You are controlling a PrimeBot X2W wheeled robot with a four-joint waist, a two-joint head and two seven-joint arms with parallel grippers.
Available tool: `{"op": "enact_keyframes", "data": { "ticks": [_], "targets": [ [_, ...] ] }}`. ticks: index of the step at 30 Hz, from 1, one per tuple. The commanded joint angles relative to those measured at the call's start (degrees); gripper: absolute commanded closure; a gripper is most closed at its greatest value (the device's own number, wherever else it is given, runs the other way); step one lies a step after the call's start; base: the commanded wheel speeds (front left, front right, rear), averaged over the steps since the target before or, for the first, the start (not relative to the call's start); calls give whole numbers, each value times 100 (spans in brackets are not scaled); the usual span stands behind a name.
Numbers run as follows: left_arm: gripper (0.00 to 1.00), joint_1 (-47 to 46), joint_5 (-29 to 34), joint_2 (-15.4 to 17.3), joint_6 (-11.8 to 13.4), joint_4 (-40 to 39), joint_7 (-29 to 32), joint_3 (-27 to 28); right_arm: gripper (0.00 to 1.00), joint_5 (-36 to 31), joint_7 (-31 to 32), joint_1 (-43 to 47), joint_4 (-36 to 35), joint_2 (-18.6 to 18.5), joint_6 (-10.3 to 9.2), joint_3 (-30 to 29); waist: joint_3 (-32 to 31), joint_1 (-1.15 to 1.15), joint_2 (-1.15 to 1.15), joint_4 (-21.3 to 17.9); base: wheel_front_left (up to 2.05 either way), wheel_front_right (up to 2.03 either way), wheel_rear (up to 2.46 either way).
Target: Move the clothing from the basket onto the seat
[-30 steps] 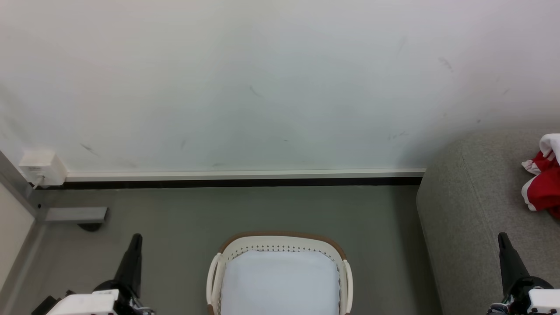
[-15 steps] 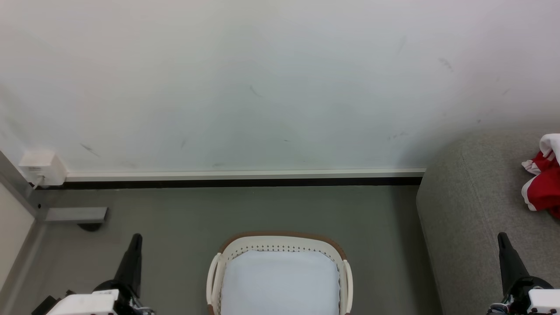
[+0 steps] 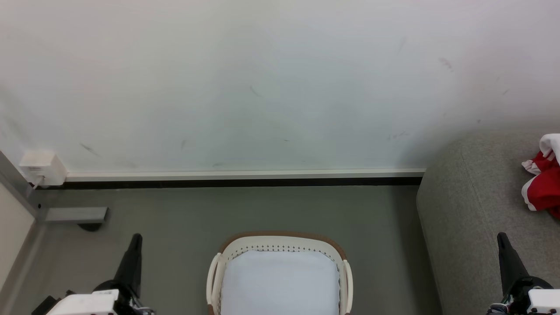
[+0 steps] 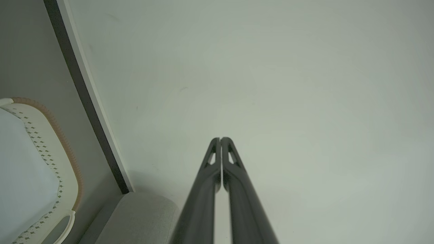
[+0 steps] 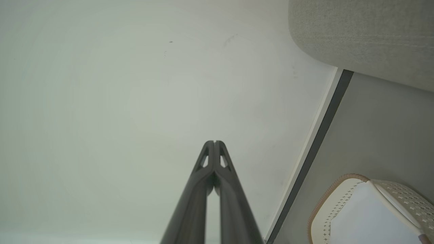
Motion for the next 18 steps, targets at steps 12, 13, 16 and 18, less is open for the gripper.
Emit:
{"op": "enact_keyframes", "data": {
  "ticks": [12,13,16,18],
  "targets": [
    [100,-45,-73,12,-23,0,29,15,100,-47,-4,-70,-13,6,-12,-31,0,0,0,0,0,0,0],
    [100,-45,-73,12,-23,0,29,16,100,-48,-3,-70,-13,7,-12,-32,0,0,0,0,0,0,0],
    [100,-45,-73,12,-23,0,29,16,100,-49,-1,-71,-13,7,-12,-33,0,0,0,0,0,0,0],
    [100,-45,-73,12,-23,0,29,16,100,-50,0,-71,-13,7,-12,-33,0,0,0,0,0,0,0]
  ]
}}
